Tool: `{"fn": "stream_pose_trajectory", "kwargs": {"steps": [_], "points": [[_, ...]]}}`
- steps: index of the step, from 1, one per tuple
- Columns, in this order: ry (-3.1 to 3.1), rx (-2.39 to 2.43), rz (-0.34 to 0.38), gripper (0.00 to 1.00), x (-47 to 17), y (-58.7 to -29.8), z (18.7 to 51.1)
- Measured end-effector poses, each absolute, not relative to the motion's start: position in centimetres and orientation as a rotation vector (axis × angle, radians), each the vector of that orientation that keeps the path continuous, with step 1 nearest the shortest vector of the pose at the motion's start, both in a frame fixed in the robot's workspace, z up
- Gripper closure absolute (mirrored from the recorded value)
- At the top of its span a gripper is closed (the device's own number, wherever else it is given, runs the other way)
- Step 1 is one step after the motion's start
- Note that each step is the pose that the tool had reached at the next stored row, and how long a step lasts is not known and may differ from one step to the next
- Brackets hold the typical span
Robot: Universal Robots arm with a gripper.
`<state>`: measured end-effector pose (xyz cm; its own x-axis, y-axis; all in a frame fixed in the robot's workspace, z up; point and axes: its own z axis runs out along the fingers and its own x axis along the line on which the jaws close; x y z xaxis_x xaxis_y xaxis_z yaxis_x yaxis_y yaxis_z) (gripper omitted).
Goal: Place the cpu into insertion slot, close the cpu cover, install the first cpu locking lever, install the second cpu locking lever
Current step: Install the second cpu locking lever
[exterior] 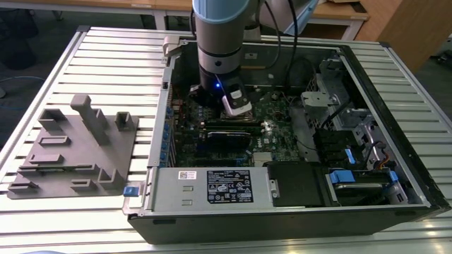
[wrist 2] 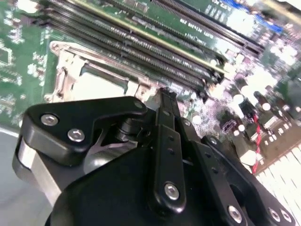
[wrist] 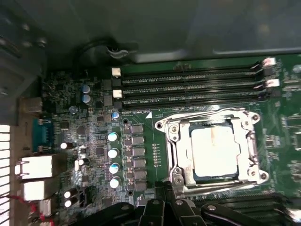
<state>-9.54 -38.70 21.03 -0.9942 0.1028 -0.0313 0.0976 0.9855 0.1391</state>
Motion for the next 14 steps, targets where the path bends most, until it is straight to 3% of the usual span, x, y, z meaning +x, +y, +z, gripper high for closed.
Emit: {"fn": "stream_pose_trajectory", "kwargs": {"steps": [6,14], "points": [[3.091,0.156,0.214,0.89,-9.5,-38.7,23.4],[3.093,0.158,0.174,0.89,-8.4,-38.7,23.4]]}}
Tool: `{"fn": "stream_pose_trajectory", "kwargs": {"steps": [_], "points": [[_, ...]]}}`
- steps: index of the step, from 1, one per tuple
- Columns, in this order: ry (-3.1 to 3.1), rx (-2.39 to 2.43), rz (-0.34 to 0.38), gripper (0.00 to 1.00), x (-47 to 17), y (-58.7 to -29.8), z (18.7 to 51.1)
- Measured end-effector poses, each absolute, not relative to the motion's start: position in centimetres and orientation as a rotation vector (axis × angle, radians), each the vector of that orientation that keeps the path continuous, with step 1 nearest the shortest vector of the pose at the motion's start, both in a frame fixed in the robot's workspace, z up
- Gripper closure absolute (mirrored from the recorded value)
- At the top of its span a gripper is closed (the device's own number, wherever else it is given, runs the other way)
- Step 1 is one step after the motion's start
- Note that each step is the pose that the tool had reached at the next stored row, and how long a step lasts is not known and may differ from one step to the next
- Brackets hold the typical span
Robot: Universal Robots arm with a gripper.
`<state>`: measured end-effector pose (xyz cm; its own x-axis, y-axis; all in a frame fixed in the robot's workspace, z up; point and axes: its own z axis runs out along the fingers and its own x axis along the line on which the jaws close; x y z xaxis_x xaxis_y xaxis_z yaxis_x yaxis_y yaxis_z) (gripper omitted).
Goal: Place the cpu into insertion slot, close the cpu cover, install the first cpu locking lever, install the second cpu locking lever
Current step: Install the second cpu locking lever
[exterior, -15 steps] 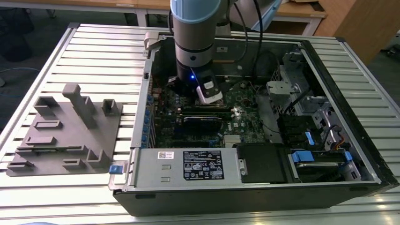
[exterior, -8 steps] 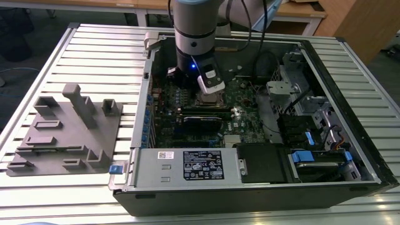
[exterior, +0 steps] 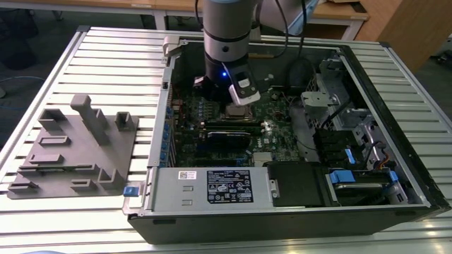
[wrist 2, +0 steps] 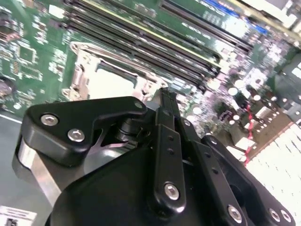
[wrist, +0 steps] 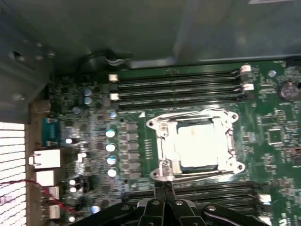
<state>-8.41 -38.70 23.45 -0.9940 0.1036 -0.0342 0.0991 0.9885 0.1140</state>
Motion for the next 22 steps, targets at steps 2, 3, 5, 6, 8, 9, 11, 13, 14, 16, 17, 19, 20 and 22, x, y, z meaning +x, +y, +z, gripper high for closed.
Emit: {"fn": "stream_pose_trajectory", "kwargs": {"steps": [2,3,5,6,8,9,11,13,14,16,17,19,20,22], "points": [[3.094,0.158,0.170,0.89,-7.7,-38.7,23.4],[3.094,0.158,0.168,0.89,-7.4,-38.7,23.4],[3.095,0.158,0.164,0.89,-6.7,-38.7,23.4],[3.096,0.159,0.161,0.89,-6.3,-38.7,23.4],[3.097,0.158,0.153,0.89,-5.8,-38.6,23.3],[3.097,0.158,0.149,0.89,-5.7,-38.5,23.3],[3.097,0.158,0.142,0.89,-5.5,-37.8,23.3],[3.098,0.158,0.138,0.89,-5.3,-37.2,23.3],[3.098,0.158,0.136,0.89,-5.1,-36.9,23.3],[3.099,0.158,0.133,0.89,-4.8,-36.4,23.2],[3.099,0.158,0.132,0.89,-4.7,-36.2,23.2],[3.100,0.158,0.129,0.89,-4.4,-35.8,23.2],[3.101,0.158,0.128,0.89,-4.3,-35.7,23.2],[3.101,0.159,0.128,0.89,-4.3,-35.7,23.2]]}}
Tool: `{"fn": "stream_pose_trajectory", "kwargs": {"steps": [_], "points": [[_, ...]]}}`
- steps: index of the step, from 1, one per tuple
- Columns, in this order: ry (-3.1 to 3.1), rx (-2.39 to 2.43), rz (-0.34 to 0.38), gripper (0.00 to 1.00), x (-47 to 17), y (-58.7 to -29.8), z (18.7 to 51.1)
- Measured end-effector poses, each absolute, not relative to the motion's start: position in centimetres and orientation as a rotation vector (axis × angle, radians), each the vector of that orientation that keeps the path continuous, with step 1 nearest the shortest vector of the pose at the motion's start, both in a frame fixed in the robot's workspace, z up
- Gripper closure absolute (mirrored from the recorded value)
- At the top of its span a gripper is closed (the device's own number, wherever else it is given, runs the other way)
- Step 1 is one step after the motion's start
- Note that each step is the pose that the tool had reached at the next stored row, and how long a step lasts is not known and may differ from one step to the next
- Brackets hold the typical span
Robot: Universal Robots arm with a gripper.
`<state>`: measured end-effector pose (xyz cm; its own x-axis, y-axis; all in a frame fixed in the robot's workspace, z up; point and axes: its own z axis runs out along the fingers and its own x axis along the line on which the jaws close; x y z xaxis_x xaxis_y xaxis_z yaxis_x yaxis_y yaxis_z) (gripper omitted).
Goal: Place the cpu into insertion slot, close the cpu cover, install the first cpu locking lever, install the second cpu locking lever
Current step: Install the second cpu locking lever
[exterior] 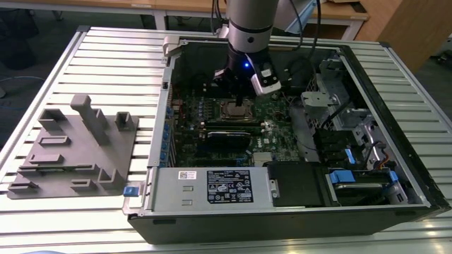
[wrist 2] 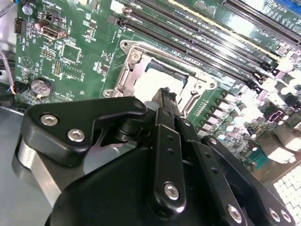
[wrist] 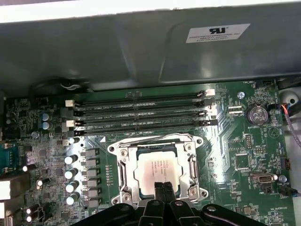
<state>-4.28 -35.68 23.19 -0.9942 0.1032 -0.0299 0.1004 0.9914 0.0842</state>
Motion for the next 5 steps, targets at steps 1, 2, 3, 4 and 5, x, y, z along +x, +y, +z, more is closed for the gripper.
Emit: {"fn": "stream_pose_trajectory", "kwargs": {"steps": [1,2,3,4,5], "points": [[3.101,0.159,0.128,0.89,-4.28,-35.68,23.19],[3.101,0.158,0.128,0.89,-4.27,-35.67,23.19],[3.101,0.158,0.128,0.89,-4.26,-35.66,23.19],[3.101,0.158,0.128,0.89,-4.25,-35.65,23.19],[3.101,0.158,0.128,0.89,-4.25,-35.65,23.19]]}}
